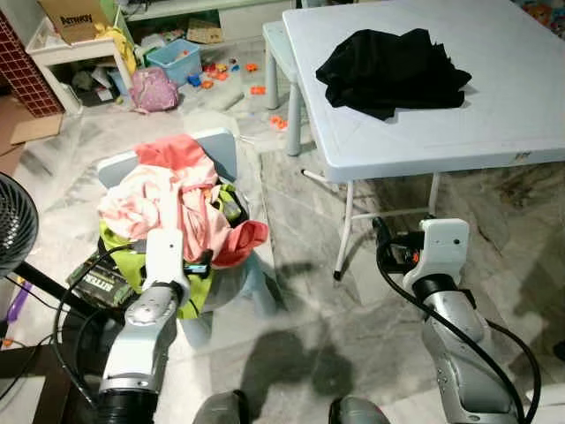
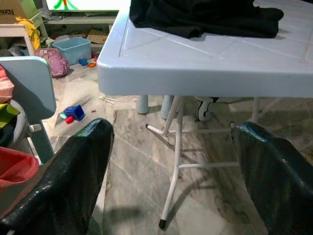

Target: Hang hanger

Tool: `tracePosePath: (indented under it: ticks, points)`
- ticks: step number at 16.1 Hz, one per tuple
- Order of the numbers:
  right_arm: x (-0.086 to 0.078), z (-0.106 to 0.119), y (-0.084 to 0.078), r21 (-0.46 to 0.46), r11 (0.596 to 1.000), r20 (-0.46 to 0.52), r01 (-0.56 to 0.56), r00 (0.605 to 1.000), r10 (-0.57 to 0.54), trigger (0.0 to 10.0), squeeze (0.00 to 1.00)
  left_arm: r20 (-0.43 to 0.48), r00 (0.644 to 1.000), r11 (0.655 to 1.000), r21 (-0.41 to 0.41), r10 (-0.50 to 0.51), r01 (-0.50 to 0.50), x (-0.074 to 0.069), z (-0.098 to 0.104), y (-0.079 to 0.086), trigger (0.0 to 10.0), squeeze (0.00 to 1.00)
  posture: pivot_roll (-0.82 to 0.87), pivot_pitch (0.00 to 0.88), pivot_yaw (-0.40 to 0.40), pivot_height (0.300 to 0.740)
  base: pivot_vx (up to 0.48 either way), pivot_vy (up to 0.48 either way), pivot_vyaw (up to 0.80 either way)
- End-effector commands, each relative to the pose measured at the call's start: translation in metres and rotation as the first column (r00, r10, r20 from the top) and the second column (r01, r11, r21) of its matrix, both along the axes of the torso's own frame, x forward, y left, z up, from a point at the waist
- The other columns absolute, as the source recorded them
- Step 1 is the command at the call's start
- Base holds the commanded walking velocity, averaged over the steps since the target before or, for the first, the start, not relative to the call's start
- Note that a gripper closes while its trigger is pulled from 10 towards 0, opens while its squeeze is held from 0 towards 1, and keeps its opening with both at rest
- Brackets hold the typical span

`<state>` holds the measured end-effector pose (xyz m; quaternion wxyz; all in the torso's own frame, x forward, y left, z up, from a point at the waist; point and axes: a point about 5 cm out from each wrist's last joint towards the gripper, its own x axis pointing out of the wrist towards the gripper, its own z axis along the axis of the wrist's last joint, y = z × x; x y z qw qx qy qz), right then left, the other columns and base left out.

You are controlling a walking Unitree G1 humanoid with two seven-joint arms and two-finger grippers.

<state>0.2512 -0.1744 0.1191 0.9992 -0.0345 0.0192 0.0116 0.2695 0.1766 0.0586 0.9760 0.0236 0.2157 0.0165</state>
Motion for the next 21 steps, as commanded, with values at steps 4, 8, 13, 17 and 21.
tracePosePath:
  ticks: [4,8,13,17,21]
  points:
    - [-0.009,0.003,0.001,-0.033,0.999,-0.015,-0.04,0.999,0.04,10.0,0.0,-0.046,0.998,0.999,0.002,-0.034,0.034,-0.004,-0.026,0.013,10.0,0.0,-0.07,0.16,-0.008,0.74,0.0,0.0,0.0]
    - [-0.012,0.011,-0.004,-0.075,0.996,-0.015,-0.054,0.998,0.053,10.0,0.0,0.093,0.995,0.997,-0.063,-0.026,0.032,0.014,-0.019,0.013,10.0,0.0,-0.12,0.185,-0.034,0.74,0.0,0.0,0.0]
    - [-0.012,0.024,-0.008,-0.128,0.989,0.006,-0.078,0.997,0.079,10.0,0.0,0.099,0.995,0.996,-0.086,0.004,0.005,0.025,-0.029,0.011,10.0,0.0,-0.19,0.182,-0.046,0.74,0.0,0.0,0.0]
    - [-0.012,0.023,-0.008,-0.14,0.986,-0.004,-0.086,0.996,0.086,10.0,0.0,0.207,0.976,0.997,0.034,0.062,-0.071,0.014,-0.03,0.024,10.0,0.0,-0.19,0.175,-0.046,0.74,0.0,0.0,0.0]
    - [-0.011,0.023,-0.003,-0.147,0.982,-0.006,-0.121,0.993,0.122,10.0,0.0,0.224,0.962,0.984,0.054,0.153,-0.169,0.0,-0.037,0.036,10.0,0.0,-0.18,0.171,-0.057,0.74,0.0,0.0,0.0]
